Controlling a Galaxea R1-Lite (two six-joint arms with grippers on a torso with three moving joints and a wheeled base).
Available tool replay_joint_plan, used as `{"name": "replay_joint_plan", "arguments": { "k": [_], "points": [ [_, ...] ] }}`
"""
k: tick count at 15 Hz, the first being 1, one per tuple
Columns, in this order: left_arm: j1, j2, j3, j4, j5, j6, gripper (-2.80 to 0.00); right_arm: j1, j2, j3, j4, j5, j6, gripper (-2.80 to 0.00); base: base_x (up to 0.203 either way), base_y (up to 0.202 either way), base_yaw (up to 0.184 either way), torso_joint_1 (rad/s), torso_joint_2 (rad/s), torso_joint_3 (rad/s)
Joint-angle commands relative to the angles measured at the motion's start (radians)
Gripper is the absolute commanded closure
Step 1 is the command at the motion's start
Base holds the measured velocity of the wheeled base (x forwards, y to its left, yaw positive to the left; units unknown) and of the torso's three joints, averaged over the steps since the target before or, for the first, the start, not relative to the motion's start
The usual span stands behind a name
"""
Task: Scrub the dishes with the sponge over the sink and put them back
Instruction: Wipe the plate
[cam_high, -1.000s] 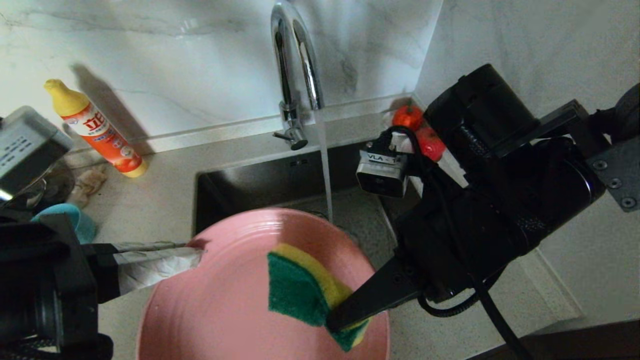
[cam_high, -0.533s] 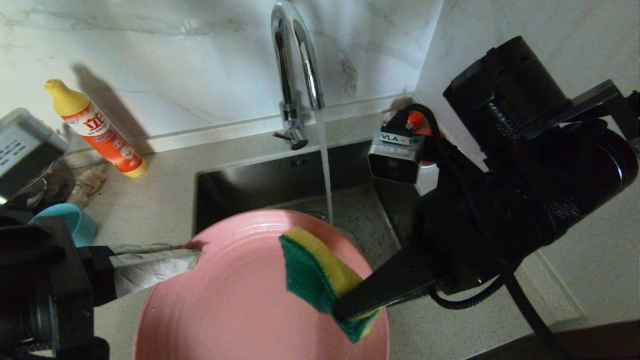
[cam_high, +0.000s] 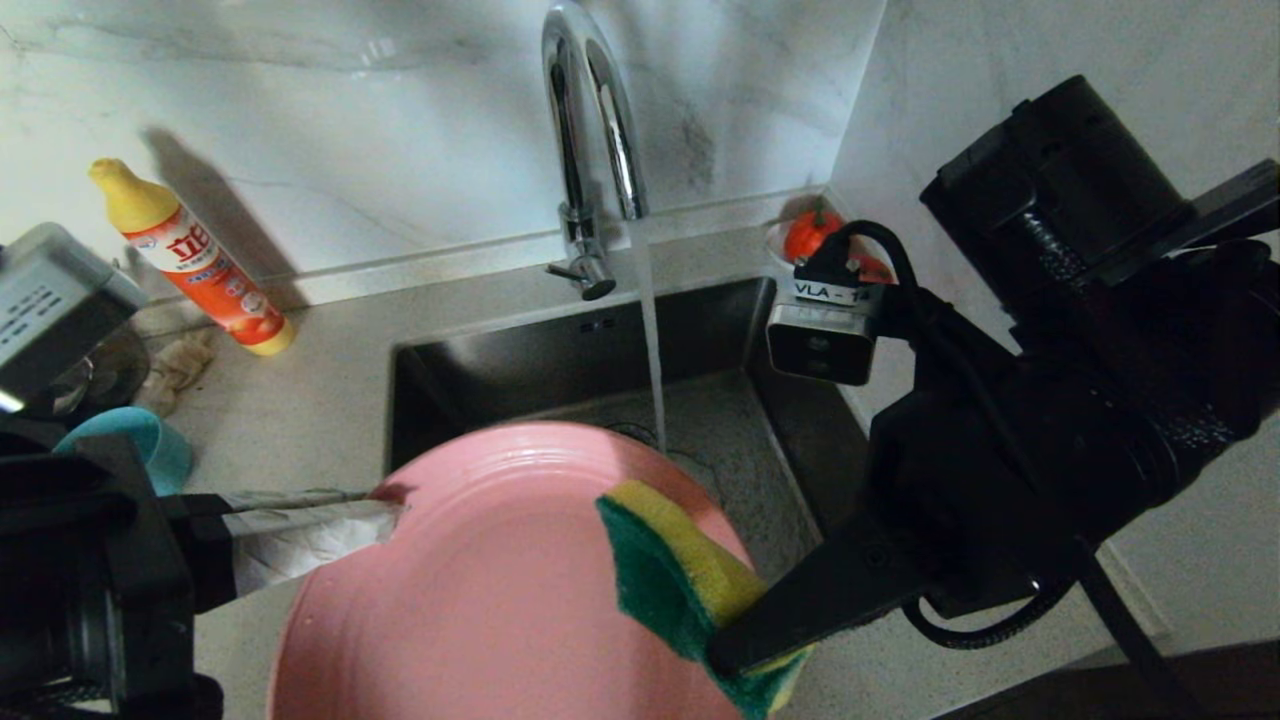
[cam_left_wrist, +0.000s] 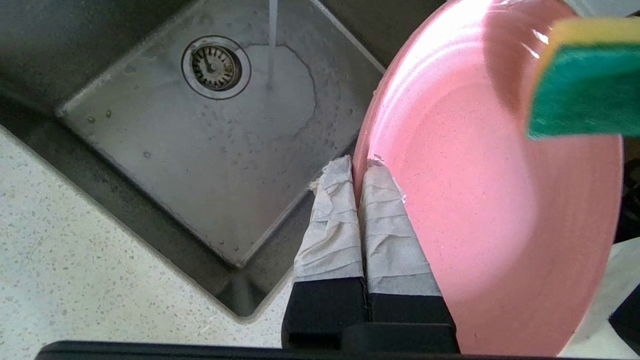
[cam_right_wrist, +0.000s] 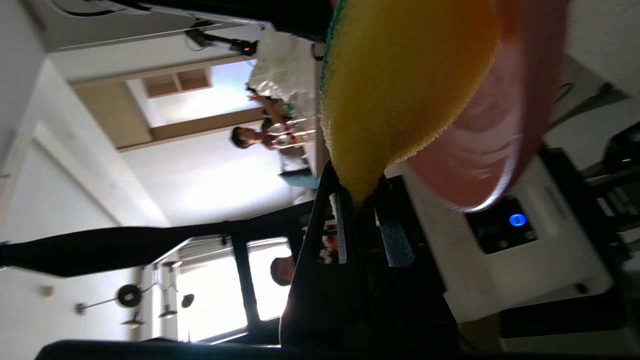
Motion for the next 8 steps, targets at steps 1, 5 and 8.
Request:
{"name": "replay_joint_plan", "arguments": {
  "k": [1,5,8],
  "points": [
    [0.000,0.003,0.003,0.000,0.001,0.001,0.00,0.001,0.004,0.004,-0.001,0.050,0.003,0.00,0.000,0.000,0.000,0.000,0.00,0.000],
    [0.000,0.020,0.012,-0.001,0.001,0.005,0.00,0.046,0.004,-0.057,-0.009,0.067,0.008,0.00,0.000,0.000,0.000,0.000,0.00,0.000],
    [0.000,0.023,0.016,-0.043,0.000,-0.003,0.00,0.100,0.036,-0.093,-0.010,0.068,0.009,0.00,0.000,0.000,0.000,0.000,0.00,0.000]
  ]
}}
